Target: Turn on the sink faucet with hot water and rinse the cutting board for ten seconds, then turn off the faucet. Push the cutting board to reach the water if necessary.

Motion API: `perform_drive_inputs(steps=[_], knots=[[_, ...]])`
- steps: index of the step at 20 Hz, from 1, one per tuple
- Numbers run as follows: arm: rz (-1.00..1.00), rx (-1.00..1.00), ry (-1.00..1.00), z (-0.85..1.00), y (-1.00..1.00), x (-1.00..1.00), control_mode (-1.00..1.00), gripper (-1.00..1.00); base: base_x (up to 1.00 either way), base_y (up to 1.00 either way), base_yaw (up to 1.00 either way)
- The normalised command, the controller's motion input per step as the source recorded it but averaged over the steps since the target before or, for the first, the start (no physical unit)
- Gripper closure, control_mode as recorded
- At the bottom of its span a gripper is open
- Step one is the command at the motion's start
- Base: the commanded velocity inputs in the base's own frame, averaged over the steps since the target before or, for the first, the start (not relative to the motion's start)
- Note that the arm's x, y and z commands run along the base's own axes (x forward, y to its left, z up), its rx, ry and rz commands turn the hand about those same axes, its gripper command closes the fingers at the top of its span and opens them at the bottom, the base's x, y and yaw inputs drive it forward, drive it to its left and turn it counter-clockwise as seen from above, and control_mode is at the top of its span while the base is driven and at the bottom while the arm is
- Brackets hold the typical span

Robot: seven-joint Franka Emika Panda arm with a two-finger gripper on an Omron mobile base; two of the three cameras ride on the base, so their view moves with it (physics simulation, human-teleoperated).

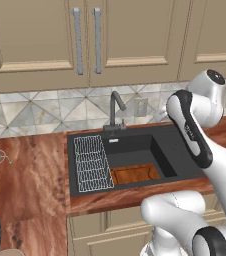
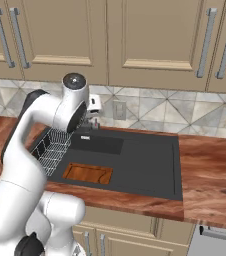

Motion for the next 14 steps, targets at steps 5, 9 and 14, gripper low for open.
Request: perform_drive_inputs(steps=[5, 9, 14], knots=[[0.16, 0.04, -0.21, 0.0, -0.17, 0.0, -1.0, -1.0, 0.0, 0.0, 0.0], [0.14, 0.02, -0.16, 0.0, -0.1, 0.0, -1.0, -1.0, 0.0, 0.0, 0.0], [0.06, 0.0, -0.12, 0.0, -0.01, 0.0, -1.0, -1.0, 0.0, 0.0, 0.0]])
